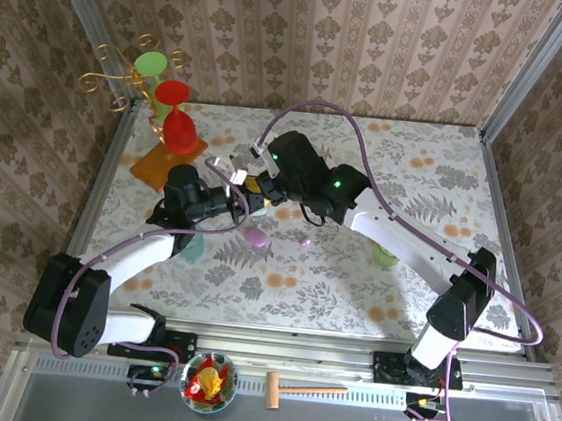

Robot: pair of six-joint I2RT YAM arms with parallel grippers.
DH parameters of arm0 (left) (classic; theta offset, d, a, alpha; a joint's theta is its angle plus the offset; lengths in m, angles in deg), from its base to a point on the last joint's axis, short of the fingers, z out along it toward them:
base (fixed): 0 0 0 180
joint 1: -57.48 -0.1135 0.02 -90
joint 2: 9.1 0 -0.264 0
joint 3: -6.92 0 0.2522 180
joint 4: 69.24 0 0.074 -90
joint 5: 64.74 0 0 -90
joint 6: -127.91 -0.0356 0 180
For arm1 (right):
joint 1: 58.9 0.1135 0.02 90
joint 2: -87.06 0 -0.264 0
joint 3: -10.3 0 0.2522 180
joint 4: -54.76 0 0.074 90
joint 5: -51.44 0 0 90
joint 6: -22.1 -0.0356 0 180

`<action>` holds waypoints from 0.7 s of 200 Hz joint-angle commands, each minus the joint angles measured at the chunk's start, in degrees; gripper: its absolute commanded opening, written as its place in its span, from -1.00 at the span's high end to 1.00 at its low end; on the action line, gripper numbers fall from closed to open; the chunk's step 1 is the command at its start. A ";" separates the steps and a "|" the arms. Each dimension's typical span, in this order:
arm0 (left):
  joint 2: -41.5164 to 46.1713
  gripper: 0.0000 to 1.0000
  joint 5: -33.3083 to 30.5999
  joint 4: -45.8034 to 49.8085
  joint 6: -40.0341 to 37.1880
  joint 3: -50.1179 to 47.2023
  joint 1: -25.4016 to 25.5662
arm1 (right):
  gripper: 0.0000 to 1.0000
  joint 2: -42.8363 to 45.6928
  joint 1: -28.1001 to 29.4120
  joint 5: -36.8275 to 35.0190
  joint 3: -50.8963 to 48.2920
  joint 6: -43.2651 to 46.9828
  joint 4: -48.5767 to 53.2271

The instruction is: Insert the wireless bluetooth earbuds into the charging case

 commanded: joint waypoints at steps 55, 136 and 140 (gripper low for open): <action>0.14 1.00 1.15 -6.04 -0.47 0.13 0.38 | 0.08 1.85 0.09 -2.79 1.33 -0.44 1.93; -0.56 1.00 0.90 -7.12 -1.14 -0.30 0.64 | -0.21 8.33 -2.61 5.16 -4.94 -8.13 -4.29; -0.63 1.00 0.91 -7.15 -1.16 -0.34 0.64 | -0.22 8.64 -2.98 5.97 -5.44 -8.66 -4.35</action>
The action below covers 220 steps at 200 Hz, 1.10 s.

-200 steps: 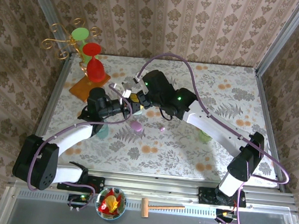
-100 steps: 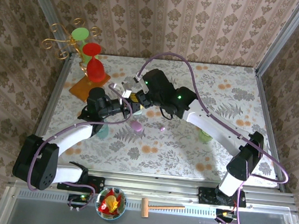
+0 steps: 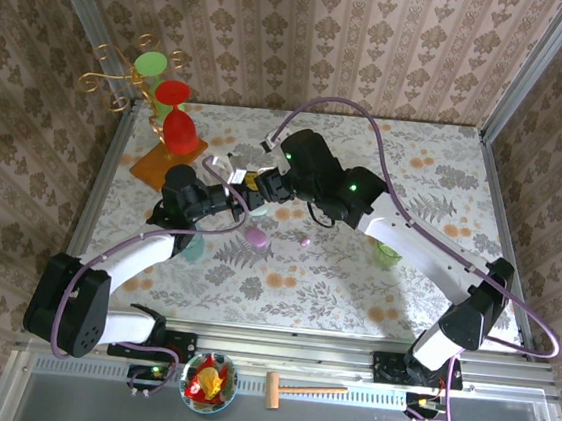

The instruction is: Insert the wireless bluetooth earbuds into the charging case

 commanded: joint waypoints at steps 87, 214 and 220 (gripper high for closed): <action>-0.42 1.00 0.82 -3.80 -11.09 -2.44 3.94 | -0.37 -0.43 -12.03 14.90 2.05 -16.16 5.78; 0.53 1.00 0.48 -3.84 -12.52 -2.43 4.23 | -0.45 -1.08 -12.75 22.44 -0.06 -17.03 6.46; 0.41 1.00 0.57 -3.93 -12.43 -2.37 4.23 | -0.45 -0.68 -12.84 23.00 -0.57 -17.03 5.85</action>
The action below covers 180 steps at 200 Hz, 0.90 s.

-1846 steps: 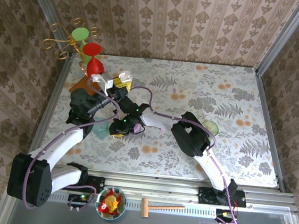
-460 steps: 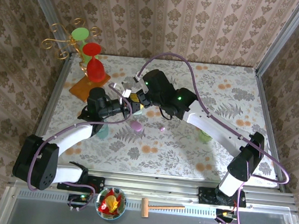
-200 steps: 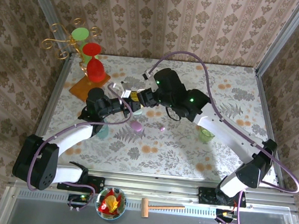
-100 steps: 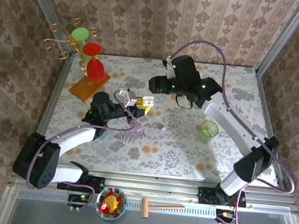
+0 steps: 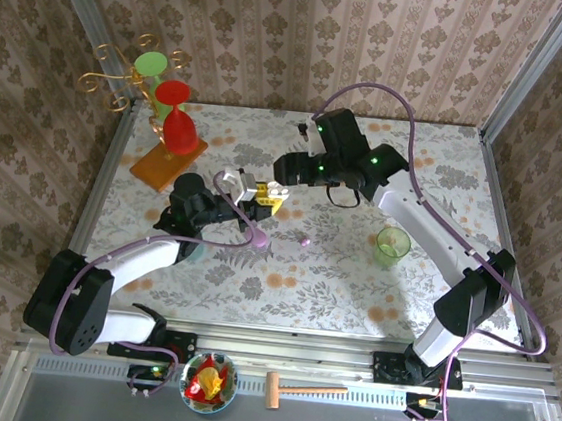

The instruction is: Insert the wireless bluetooth earbuds into the charging case

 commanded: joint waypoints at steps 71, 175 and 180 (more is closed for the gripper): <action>1.35 1.00 -0.07 -1.29 0.35 0.77 -0.08 | -0.46 1.51 -0.57 4.31 -1.56 0.82 2.88; -0.75 1.00 -1.33 -3.12 5.65 2.45 -1.02 | -0.46 6.01 -0.66 6.29 -4.68 4.76 2.77; -0.67 1.00 -1.20 -3.11 5.73 2.40 -1.03 | -0.46 6.19 -0.66 6.31 -4.68 4.89 2.70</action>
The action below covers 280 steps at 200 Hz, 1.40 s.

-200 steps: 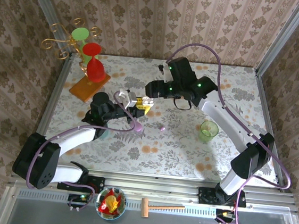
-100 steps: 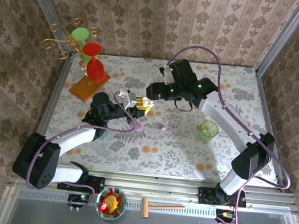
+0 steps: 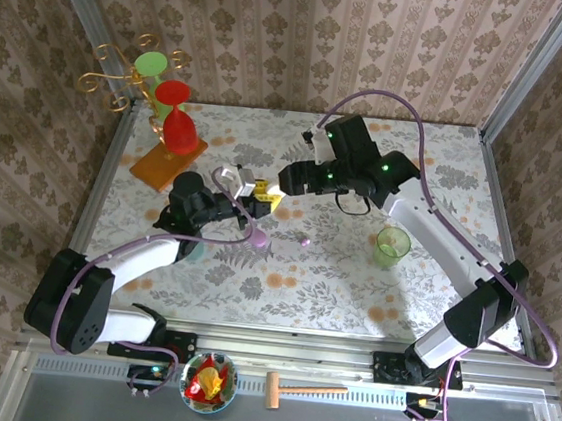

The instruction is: Insert the wireless bluetooth earbuds into the charging case

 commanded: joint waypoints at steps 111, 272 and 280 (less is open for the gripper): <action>-3.54 1.00 20.27 -18.92 17.03 2.22 -0.62 | -0.30 15.01 -0.13 17.21 -17.33 35.34 -15.76; -6.56 0.12 19.03 -26.29 22.51 2.61 -0.54 | 0.68 10.86 -1.07 18.21 -16.32 33.93 -15.84; -6.53 -0.11 17.09 -26.10 21.73 1.99 -0.97 | 0.67 10.85 -1.70 16.87 -17.46 32.49 -17.73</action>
